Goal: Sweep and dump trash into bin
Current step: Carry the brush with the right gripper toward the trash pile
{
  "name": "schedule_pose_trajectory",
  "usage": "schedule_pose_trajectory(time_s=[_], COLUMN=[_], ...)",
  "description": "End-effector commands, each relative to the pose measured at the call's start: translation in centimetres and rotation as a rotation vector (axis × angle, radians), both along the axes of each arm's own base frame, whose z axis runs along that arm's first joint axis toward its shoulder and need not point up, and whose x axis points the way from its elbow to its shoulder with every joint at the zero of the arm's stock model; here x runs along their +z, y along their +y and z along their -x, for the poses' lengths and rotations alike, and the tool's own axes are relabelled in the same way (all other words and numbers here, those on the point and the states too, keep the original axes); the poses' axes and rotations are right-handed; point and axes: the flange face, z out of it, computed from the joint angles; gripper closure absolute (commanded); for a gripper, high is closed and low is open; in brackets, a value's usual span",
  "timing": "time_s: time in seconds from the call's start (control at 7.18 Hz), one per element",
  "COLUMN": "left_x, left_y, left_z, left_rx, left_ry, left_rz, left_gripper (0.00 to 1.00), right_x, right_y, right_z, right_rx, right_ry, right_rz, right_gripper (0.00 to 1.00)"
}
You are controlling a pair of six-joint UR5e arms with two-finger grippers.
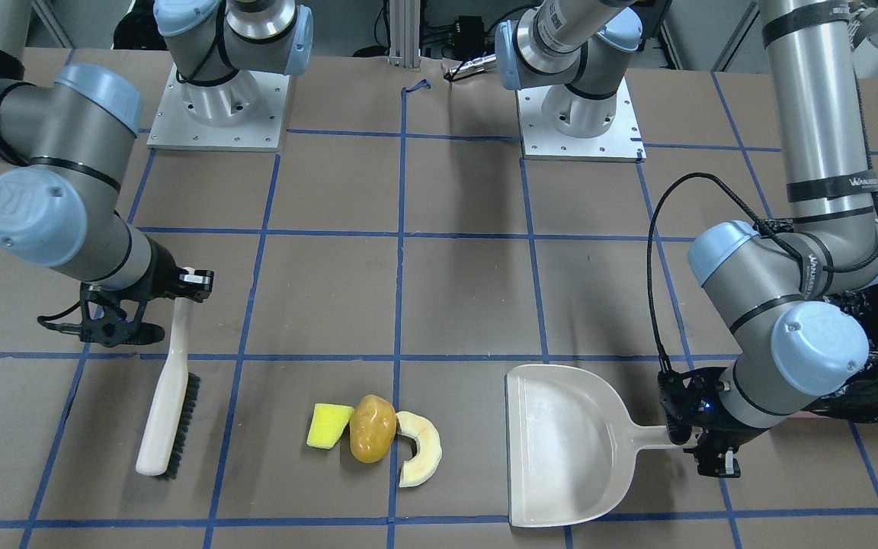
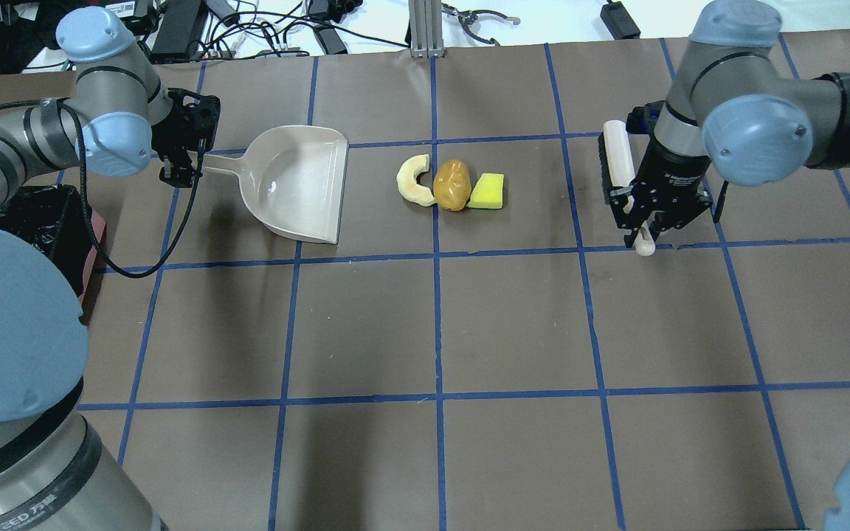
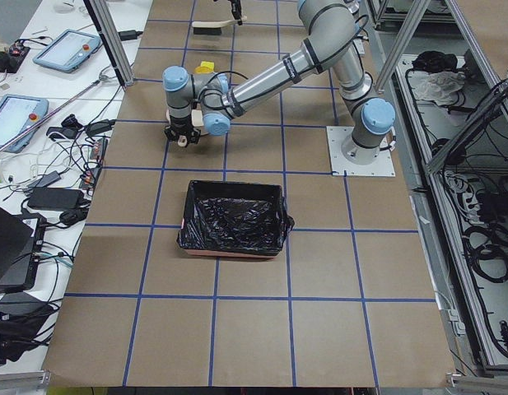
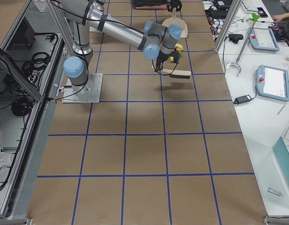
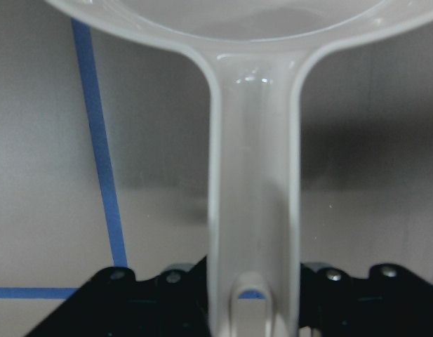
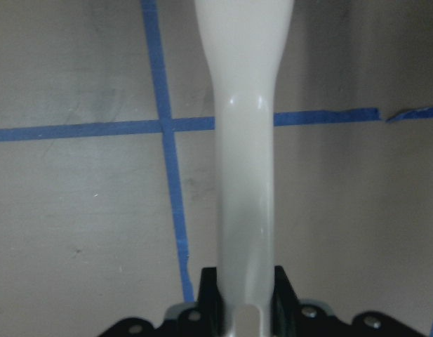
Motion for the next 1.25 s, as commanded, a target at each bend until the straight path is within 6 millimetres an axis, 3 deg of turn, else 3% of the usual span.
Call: schedule_pose_trajectory(time_s=[0.0, 0.56, 0.84, 1.11], left_x=[-0.1, 0.5, 0.8, 1.0], left_y=[0.0, 0.2, 0.2, 0.3], left_z=[0.2, 1.2, 1.3, 1.3], left_rx=[-0.001, 0.002, 0.005, 0.011], left_ry=[0.002, 0.003, 0.003, 0.004], left_rz=[-0.001, -0.002, 0.0, 0.002], left_gripper=[0.42, 0.42, 0.48, 0.62], right_x=[-0.3, -1.7, -2.0, -2.1], right_y=[1.0, 2.0, 1.9, 1.6], right_z=[-3.9, -5.5, -7.3, -8.5], right_rx=[0.029, 0.017, -0.031, -0.07], right_ry=[-0.029, -0.05, -0.047, -0.03], right_rz=[-0.011, -0.03, -0.02, 0.001], right_gripper=[1.0, 1.0, 1.0, 1.0])
